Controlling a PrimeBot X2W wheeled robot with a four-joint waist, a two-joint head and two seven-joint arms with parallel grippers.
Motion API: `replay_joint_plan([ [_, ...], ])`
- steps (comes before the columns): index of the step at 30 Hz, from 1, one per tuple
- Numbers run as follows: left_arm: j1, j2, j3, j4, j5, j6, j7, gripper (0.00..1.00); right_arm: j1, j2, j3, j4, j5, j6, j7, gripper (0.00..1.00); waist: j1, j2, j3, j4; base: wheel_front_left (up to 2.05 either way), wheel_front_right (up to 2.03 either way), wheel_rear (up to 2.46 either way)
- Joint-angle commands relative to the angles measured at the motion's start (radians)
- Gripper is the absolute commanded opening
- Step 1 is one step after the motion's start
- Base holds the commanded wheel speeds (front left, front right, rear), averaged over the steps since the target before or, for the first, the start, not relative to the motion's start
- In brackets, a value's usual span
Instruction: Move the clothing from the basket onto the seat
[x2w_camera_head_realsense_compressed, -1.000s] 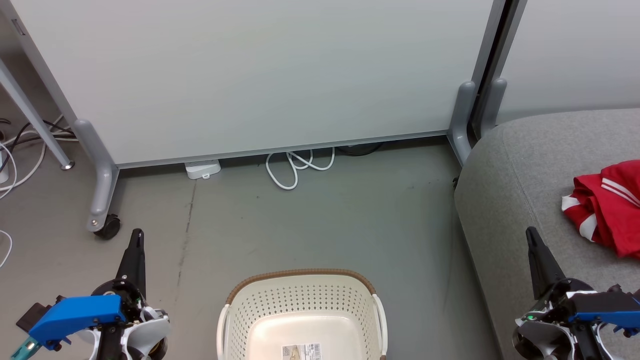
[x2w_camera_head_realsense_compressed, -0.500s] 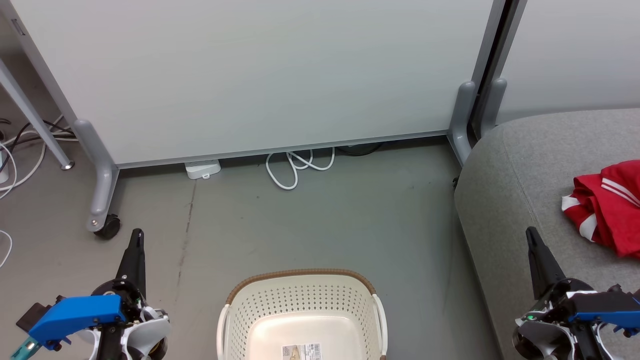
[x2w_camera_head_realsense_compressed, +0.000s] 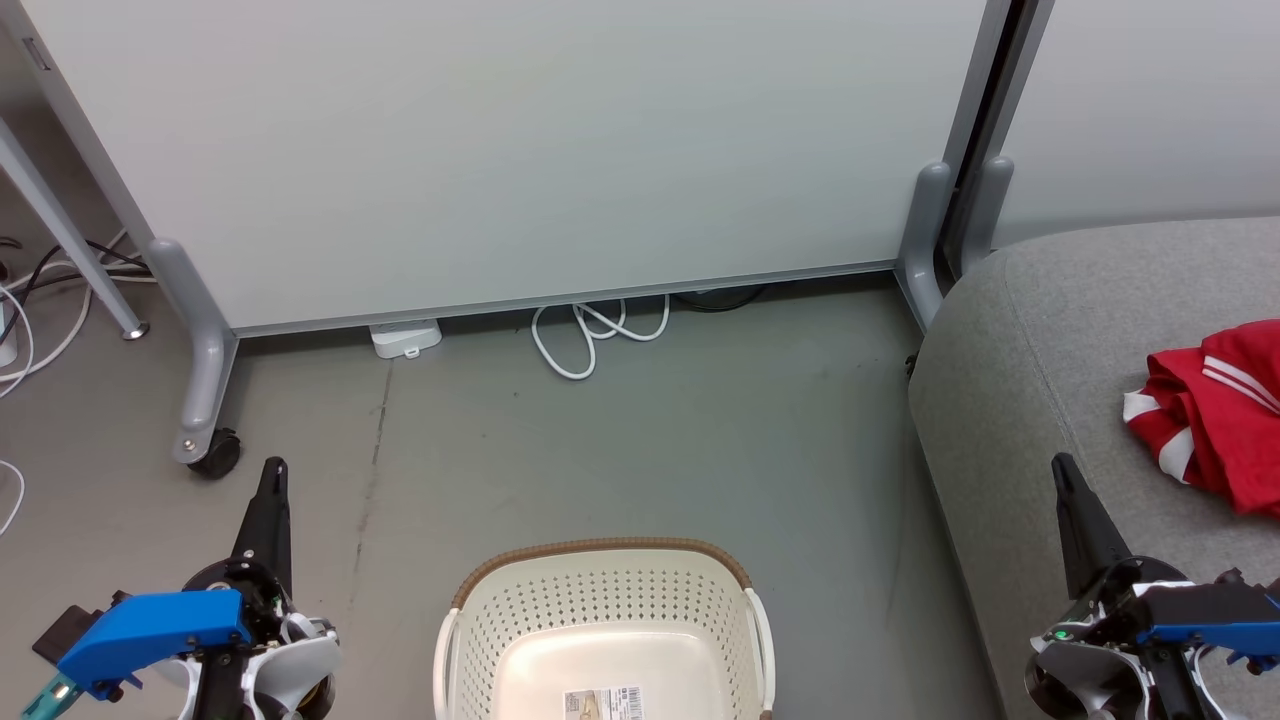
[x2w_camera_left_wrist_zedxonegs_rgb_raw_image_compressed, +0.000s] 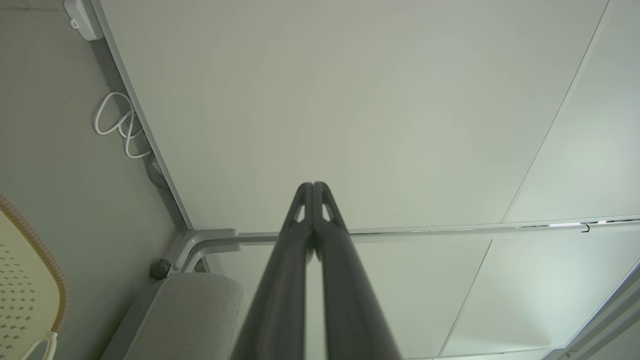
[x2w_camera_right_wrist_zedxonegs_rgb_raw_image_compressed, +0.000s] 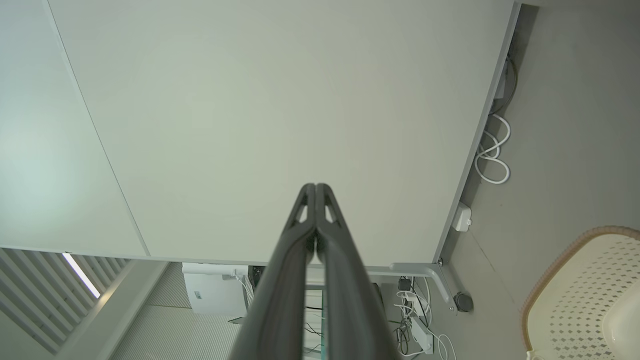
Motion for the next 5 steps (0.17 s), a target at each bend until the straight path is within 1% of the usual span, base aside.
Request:
replay_joint_plan([
  [1, -0.012, -0.001, 0.003, -0.003, -0.003, 0.003, 0.002, 0.0, -0.011, -0.004, -0.001, -0.004, 0.002, 0.0, 0.004, 0.0, 0.0, 0.0, 0.0, 0.0, 0.0, 0.0, 0.0],
  [5, -0.012, -0.001, 0.003, -0.003, -0.003, 0.003, 0.002, 0.0, -0.011, -0.004, -0.001, -0.004, 0.002, 0.0, 0.004, 0.0, 0.0, 0.0, 0.0, 0.0, 0.0, 0.0, 0.0],
])
